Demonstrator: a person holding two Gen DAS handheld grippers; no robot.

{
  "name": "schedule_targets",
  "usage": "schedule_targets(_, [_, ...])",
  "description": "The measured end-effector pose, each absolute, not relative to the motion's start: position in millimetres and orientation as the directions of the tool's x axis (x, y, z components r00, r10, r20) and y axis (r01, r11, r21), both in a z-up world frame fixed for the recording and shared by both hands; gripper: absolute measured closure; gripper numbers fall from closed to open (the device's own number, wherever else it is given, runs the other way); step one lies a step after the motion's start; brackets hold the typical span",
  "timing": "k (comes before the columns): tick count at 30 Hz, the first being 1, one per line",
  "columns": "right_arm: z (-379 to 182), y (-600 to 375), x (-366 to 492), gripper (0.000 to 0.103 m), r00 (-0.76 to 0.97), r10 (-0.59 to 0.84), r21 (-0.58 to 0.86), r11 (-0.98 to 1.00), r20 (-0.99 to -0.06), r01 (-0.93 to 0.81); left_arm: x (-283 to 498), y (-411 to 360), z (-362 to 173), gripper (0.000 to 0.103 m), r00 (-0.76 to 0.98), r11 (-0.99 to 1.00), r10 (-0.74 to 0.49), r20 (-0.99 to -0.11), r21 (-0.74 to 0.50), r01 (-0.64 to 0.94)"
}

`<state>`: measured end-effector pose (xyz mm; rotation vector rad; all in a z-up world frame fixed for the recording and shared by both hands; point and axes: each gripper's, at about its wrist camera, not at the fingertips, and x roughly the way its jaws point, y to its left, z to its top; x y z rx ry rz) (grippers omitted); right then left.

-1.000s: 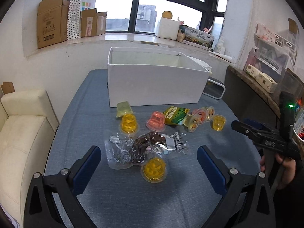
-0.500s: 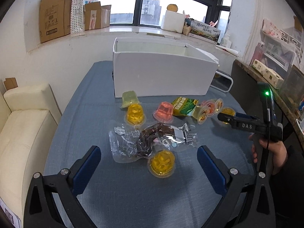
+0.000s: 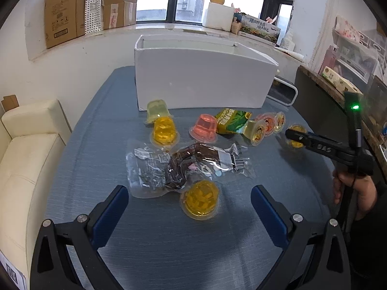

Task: Organize snacks
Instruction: 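Grasp the large yellow jelly cup with the right gripper, then place the jelly cup into the white box with the right gripper while the left carries another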

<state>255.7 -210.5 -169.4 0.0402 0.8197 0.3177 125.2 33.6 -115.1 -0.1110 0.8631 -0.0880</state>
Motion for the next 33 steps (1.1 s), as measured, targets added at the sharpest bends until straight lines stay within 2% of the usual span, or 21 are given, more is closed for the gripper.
schedule_targets(9, [-131,-208,201,0.053,0.684,0.365,0.186,0.928,-0.632,-0.323,138,21,-144,0.0,0.614,0.99,-0.134,-0.778,-0.131,0.051])
schedule_targets(11, [-125,-206,192,0.053,0.691,0.375,0.186,0.924,-0.619,-0.335,140,19,-147,0.005,0.619,0.99,-0.135,-0.774,-0.127,0.057])
schedule_targets(14, [-121,-202,183,0.053,0.692,0.387,0.182,0.918,-0.61,-0.353,142,20,-152,0.035,0.606,0.988,-0.147,-0.782,-0.142,0.055])
schedule_targets(15, [-122,-201,182,0.053,0.688,0.388,0.177,0.916,-0.613,-0.359,144,22,-155,0.058,0.589,0.985,-0.162,-0.792,-0.162,0.053])
schedule_targets(16, [-124,-199,182,0.053,0.682,0.385,0.172,0.917,-0.621,-0.361,143,23,-154,0.063,0.6,0.985,-0.162,-0.784,-0.168,0.047])
schedule_targets(24, [-130,-189,174,0.053,0.657,0.408,0.193,0.906,-0.634,-0.377,126,34,-134,0.063,0.642,0.964,-0.239,-0.729,-0.256,0.068])
schedule_targets(33, [-103,-168,165,0.053,0.664,0.464,0.188,0.876,-0.587,-0.445,119,30,-77,0.063,0.738,0.963,-0.252,-0.626,-0.236,0.129])
